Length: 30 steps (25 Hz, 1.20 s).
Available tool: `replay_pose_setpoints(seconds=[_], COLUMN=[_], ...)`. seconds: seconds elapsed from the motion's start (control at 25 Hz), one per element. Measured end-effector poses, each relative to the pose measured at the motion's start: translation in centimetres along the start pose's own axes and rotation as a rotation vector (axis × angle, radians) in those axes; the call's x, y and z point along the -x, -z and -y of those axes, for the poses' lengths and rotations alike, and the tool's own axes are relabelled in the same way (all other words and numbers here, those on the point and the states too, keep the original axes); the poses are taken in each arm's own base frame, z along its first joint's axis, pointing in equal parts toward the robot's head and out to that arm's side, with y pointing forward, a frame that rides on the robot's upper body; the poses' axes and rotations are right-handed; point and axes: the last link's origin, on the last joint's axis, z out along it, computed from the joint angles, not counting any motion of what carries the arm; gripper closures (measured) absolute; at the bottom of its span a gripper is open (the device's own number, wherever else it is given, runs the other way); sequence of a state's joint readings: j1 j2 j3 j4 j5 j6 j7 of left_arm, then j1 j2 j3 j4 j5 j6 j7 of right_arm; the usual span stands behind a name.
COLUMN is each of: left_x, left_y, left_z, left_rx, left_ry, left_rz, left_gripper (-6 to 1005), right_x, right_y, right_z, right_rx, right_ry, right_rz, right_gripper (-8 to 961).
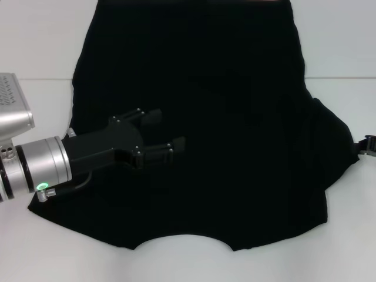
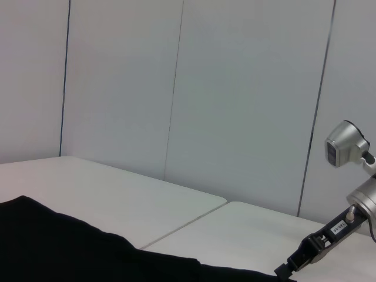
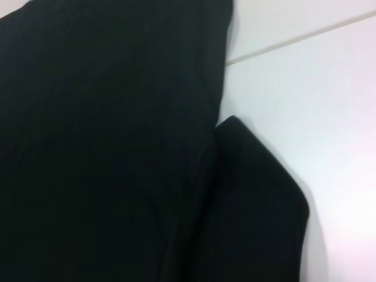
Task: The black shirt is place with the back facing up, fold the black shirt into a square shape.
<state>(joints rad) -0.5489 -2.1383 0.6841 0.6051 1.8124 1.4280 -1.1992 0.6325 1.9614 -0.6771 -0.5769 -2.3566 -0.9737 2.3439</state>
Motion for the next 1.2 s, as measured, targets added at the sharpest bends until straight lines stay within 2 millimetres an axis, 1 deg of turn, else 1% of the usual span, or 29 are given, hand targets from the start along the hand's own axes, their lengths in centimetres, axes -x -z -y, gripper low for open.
replay_pose_setpoints(seconds=[0.4, 0.88, 1.2], left_x=[-0.1, -0.3, -0.4], left_y=[0.0, 0.0, 0.0], left_z=[0.0, 0.0, 0.0], left_rx=[0.001, 0.002, 0.005], left_ry=[0.0, -0.002, -0.003], left_rz=[-0.005, -0.016, -0.017], left_gripper=[109, 108, 108], right_x=[-0.1, -1.4, -2.3], right_y=[1.1, 2.3, 3.0], right_z=[1.8, 3.9, 4.6], right_rx=[-0.01, -0.023, -0.006], right_ry=[-0.045, -0.112, -0.136], right_rz=[0.076, 0.125, 0.147], right_gripper=[948, 944, 941])
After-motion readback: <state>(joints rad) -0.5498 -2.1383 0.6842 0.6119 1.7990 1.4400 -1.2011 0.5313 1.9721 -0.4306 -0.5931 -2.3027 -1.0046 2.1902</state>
